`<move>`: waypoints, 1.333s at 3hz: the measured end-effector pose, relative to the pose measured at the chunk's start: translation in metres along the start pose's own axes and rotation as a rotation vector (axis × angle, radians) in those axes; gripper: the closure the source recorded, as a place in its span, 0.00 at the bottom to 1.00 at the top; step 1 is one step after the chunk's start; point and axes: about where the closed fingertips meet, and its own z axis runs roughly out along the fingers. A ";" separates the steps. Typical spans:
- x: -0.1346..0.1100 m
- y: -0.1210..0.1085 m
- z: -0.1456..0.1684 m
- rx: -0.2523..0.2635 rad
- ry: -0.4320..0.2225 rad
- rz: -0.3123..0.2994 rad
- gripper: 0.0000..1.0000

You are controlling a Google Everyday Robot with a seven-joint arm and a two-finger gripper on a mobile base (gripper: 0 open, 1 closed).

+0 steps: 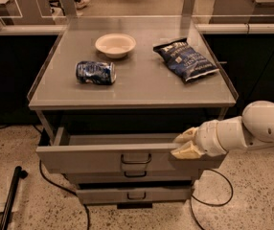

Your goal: Open top drawer

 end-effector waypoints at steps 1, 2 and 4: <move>0.000 0.000 0.000 0.000 0.000 0.000 0.82; 0.000 0.000 0.000 0.000 0.000 0.000 0.59; 0.000 0.000 0.000 0.000 0.000 0.000 0.37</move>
Offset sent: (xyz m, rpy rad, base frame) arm 0.0000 0.0000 0.0000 0.0000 0.0000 0.0001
